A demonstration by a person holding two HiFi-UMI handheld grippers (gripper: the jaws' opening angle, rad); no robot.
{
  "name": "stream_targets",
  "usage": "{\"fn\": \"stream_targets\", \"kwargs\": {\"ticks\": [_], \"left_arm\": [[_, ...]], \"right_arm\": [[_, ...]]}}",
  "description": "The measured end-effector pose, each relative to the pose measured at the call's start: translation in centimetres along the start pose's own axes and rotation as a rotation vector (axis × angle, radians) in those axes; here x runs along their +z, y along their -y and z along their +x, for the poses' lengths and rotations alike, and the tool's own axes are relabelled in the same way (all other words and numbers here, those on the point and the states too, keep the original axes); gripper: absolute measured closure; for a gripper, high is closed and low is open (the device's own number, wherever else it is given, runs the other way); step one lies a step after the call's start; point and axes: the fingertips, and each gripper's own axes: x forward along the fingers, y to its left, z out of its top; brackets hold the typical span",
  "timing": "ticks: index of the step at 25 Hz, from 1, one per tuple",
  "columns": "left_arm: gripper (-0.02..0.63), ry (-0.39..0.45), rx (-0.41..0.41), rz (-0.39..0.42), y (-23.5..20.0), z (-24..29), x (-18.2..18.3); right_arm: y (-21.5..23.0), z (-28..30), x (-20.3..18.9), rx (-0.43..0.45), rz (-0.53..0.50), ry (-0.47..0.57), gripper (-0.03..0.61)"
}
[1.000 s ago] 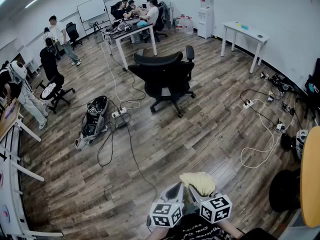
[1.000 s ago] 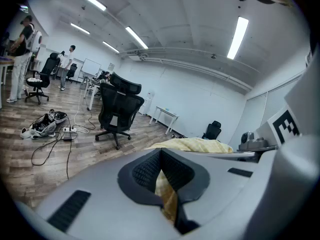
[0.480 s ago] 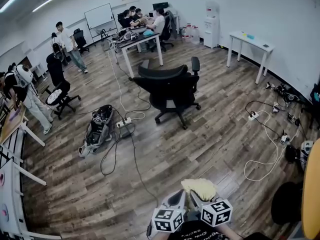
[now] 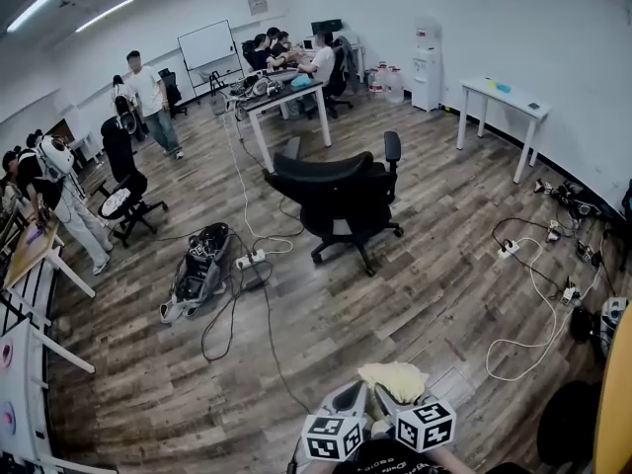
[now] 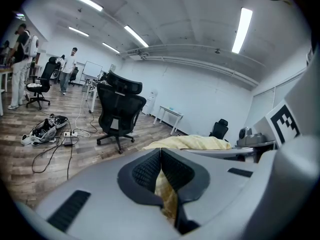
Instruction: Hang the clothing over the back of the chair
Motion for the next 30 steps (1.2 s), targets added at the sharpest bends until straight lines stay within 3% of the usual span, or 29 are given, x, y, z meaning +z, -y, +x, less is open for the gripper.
{"fn": "stream_targets", "kwargs": {"ticks": [17,30], "left_arm": [[0.603,0.020,0.048,-0.017,2.3,6.1,1.3],[0.603,0.017,0.096,-0.031,0.2,6.1,1.1]], "right_arm": [[6.2,0.6,2.2,0.061,-0.022,-0.035,0.440],[6.8,2.2,1.9,0.065,-0.004,-0.062,0.440]]}}
